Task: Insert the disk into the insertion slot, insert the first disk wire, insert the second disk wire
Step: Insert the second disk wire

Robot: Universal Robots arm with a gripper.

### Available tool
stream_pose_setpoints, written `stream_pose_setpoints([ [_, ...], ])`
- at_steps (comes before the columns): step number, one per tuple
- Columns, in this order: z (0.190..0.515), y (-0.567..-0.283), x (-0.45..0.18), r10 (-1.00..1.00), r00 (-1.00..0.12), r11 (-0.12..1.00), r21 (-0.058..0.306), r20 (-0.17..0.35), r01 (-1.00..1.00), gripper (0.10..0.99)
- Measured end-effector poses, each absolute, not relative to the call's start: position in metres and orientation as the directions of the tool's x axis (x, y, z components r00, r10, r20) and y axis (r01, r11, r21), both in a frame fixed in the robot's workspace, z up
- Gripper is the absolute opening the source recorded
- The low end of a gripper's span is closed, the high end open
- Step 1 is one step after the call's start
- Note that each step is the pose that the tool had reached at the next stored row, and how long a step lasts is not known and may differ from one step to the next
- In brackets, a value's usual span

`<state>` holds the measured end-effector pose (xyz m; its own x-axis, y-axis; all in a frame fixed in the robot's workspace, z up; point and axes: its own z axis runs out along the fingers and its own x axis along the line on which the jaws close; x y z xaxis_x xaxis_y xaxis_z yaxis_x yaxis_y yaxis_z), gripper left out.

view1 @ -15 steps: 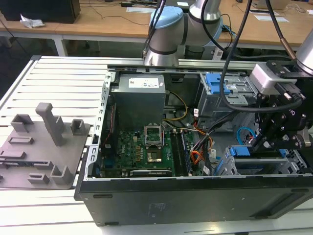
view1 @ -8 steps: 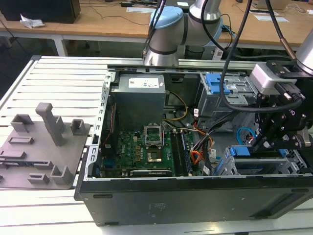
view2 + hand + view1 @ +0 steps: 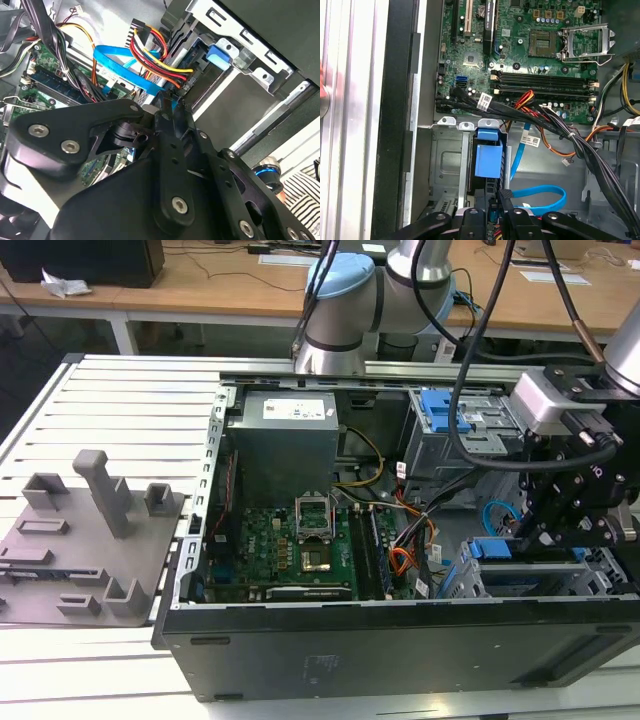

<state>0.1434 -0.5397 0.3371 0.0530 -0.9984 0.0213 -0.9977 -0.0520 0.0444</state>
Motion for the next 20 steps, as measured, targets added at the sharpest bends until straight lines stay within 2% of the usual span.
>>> stream_pose_setpoints([
  [3, 0.343, -0.54, 0.143, -0.998, 0.053, -0.052, 0.044, 0.021, -0.998, 0.239],
  [10, 0.389, -0.539, 0.143, -0.998, 0.053, -0.052, 0.044, 0.021, -0.998, 0.239],
  [11, 0.391, -0.539, 0.143, -0.998, 0.053, -0.052, 0.044, 0.021, -0.998, 0.22],
  [13, 0.394, -0.538, 0.143, -0.998, 0.053, -0.052, 0.044, 0.021, -0.998, 0.106],
  [20, 0.394, -0.538, 0.132, -0.998, 0.053, -0.052, 0.044, 0.021, -0.998, 0.106],
])
